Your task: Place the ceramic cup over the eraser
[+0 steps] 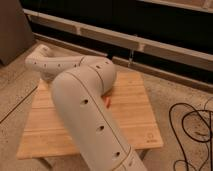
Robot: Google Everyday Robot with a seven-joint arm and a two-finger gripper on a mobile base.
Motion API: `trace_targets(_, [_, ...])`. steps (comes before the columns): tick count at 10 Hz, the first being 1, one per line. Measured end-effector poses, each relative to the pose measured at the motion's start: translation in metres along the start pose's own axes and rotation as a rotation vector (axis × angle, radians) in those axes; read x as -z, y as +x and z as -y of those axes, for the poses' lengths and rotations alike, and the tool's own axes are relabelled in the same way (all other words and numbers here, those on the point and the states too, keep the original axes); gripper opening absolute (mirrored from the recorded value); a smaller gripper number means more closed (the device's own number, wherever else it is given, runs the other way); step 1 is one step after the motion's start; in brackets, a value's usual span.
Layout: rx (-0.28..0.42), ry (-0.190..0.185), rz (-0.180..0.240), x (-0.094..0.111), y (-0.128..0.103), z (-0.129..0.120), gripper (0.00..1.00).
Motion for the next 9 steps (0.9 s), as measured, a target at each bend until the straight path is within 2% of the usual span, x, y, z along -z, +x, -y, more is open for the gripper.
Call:
trace_targets(2, [-0.040, -0.043, -0.037, -0.014, 0.006, -0.005, 0.65])
trace_targets(5, [-0.059, -0.101, -0.119, -0.035, 0.021, -0.010, 0.65])
trace_targets(6, [-0.059, -0.109, -0.150, -0.040, 0.025, -0.009, 0.59])
trace_targets(7, [-0.055, -0.100, -0.162, -0.043, 0.026, -0.005, 0.50])
trace_targets(9, [-0.031, -0.073, -0.152, -0.044, 0.016, 0.005, 0.28])
